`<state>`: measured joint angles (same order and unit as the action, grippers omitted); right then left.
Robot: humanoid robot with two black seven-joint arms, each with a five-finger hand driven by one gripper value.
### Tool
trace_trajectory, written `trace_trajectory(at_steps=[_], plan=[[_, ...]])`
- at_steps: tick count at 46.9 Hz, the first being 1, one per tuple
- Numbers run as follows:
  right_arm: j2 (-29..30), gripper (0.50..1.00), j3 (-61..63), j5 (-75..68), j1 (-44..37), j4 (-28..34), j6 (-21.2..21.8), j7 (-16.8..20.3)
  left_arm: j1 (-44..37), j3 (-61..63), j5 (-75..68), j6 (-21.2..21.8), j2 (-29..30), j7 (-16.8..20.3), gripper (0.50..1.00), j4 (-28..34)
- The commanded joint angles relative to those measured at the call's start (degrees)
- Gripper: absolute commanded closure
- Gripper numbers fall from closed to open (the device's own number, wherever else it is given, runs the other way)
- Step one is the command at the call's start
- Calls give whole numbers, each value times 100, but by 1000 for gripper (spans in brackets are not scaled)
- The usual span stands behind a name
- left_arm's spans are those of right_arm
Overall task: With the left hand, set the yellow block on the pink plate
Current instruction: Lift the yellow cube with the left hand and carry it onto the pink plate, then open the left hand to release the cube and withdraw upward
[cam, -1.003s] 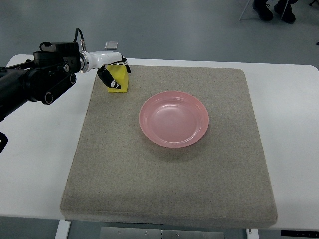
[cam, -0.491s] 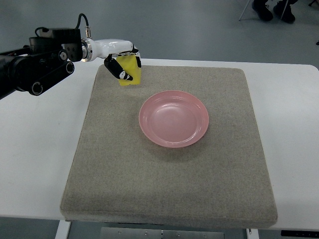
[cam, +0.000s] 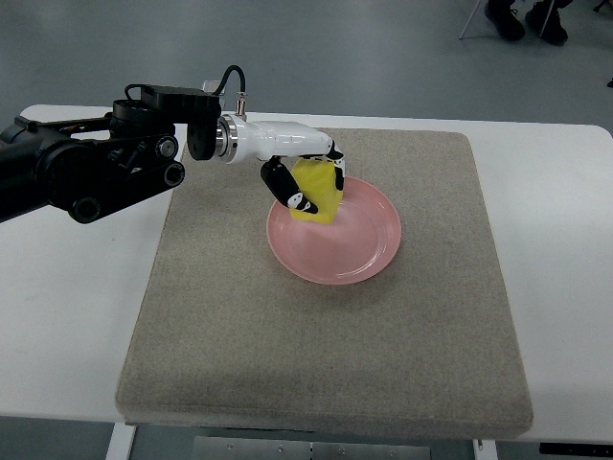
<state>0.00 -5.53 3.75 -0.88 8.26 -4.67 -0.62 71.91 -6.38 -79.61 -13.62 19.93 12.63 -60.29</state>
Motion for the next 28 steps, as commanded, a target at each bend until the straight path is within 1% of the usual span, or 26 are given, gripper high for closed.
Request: trace_trajectory(at_steps=[1,3,6,9,11,13,15,18,22,28], plan=[[0,576,-1,-6,0,0,1,0,-19,84,-11,0,-156,-6,930,8],[0,576,-1,-6,0,0,1,0,-28,102,-20,0,-191,-6,894,8],[0,576,-1,3,0,0,1,0,-19,119,-11,0,-209,-6,785,26],[0,576,-1,3,0,0,1,0,-28,119,-11,0,-218,-6,722,70],[0,576,-1,3,0,0,1,0,-45,128,-11,9,-209,-6,624,79],[0,576,-1,3,0,0,1,0,-45,163,-11,9,-209,-6,577,79],[0,576,-1,3,0,0,1,0,-45,181,-11,0,-209,-6,572,88],[0,576,-1,3,0,0,1,0,-45,198,-11,0,-209,-6,534,88],[0,576,-1,3,0,0,1,0,-28,198,-11,0,-218,-6,510,70],[0,576,-1,3,0,0,1,0,43,198,103,0,-209,-6,508,17]])
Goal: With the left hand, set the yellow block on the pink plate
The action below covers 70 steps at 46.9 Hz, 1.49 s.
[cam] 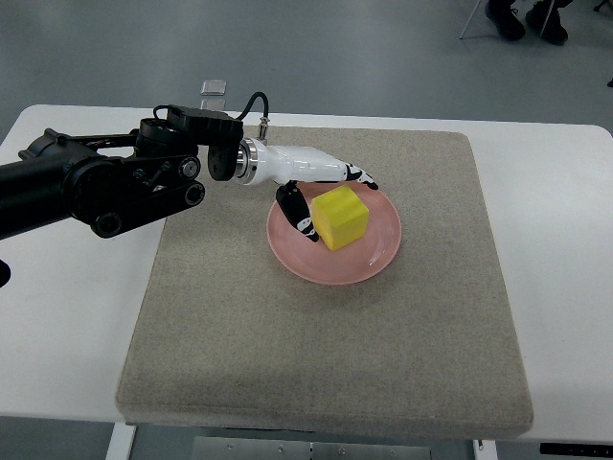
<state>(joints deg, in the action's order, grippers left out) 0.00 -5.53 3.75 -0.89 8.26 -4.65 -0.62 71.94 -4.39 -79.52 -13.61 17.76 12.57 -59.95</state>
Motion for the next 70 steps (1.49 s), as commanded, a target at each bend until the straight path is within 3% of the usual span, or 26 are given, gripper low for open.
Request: trace_trajectory(at_steps=[1,8,14,26,32,40,54,58,63,70], plan=[[0,576,8,3,2,0,0,0,48,0,112,-1,26,0,508,-25],[0,576,0,-6,2,0,0,0,92,-70,454,-63,236,0,508,-17],[0,576,0,3,2,0,0,0,232,-88,1876,-142,571,0,506,54],[0,576,0,3,2,0,0,0,4,-114,4734,-142,668,-9,506,1055],[0,576,0,3,2,0,-9,0,-215,-132,5631,-142,668,0,506,1240],[0,576,0,3,2,0,0,0,-523,-404,5913,-107,668,0,506,1451],[0,576,0,3,2,0,0,0,-1244,-1968,5922,-203,676,-61,506,1846],[0,576,0,3,2,0,0,0,-1270,-2179,5992,-466,650,-105,506,2048],[0,576,0,3,2,0,0,0,-1270,-2312,6659,-1134,615,-272,506,2426],[0,576,0,3,2,0,-9,0,-1235,-2320,7951,-1855,624,-1211,506,2769]])
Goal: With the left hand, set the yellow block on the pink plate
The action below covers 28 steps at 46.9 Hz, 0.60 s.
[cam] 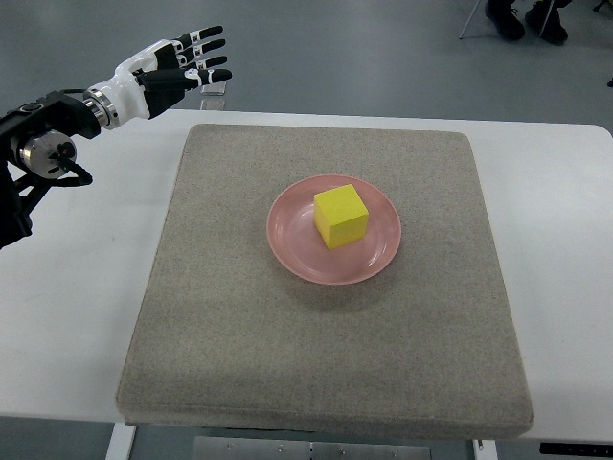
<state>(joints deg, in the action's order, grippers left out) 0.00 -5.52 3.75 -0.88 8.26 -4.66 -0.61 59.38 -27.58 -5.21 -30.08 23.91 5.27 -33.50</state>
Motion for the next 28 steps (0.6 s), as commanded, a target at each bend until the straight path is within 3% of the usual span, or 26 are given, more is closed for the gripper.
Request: trace_trajectory(at_steps=[1,4,9,28], plan=[[0,576,7,3,0,0,0,0,21,-2,678,-244,17,-631,506,159],[0,576,-2,3,0,0,0,0,21,-2,1039,-297,35,-1001,506,230],[0,576,-2,3,0,0,0,0,-14,-20,1277,-358,61,-1239,506,265],[0,576,-11,-6,17,79,18,8,-366,-248,1743,-492,122,-1450,506,248]])
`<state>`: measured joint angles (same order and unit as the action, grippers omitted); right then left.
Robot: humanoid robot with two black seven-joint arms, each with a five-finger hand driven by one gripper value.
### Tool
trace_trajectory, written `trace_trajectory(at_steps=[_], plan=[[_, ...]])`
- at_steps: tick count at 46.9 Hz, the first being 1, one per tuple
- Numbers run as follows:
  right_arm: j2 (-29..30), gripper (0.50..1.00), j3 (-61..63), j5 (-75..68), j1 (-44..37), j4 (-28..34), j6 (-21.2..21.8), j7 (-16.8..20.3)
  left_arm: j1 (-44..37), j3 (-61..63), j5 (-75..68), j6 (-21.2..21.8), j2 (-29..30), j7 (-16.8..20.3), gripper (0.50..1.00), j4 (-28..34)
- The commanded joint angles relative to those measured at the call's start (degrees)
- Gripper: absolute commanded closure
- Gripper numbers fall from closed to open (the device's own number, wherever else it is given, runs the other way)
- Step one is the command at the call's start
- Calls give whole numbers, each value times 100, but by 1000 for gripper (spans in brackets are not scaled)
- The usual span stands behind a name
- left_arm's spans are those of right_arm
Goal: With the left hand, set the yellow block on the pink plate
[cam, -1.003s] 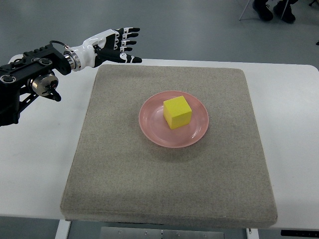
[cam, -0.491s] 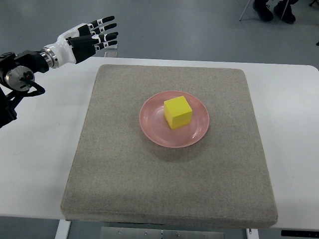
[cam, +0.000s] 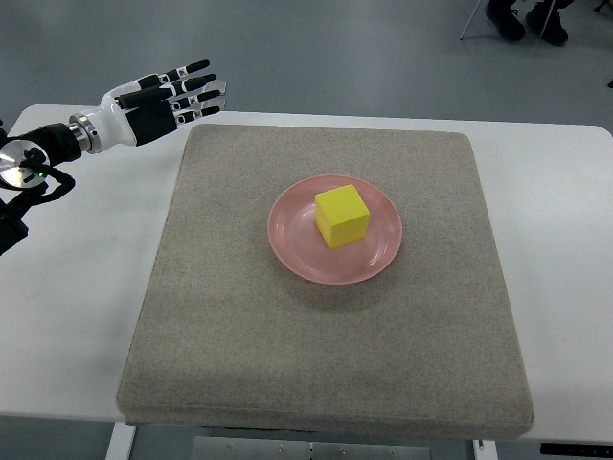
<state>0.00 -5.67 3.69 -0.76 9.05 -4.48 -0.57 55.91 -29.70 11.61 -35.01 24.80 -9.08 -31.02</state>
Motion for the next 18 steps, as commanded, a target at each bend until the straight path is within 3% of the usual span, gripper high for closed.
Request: trace_trajectory(at_steps=[1,18], plan=[[0,576,-4,0,6,0,-1,5,-27,-44,60,1,51,-15,506,-10],[0,576,-4,0,41,27,8,4,-1,-343,69,1,78,-147,506,-36]])
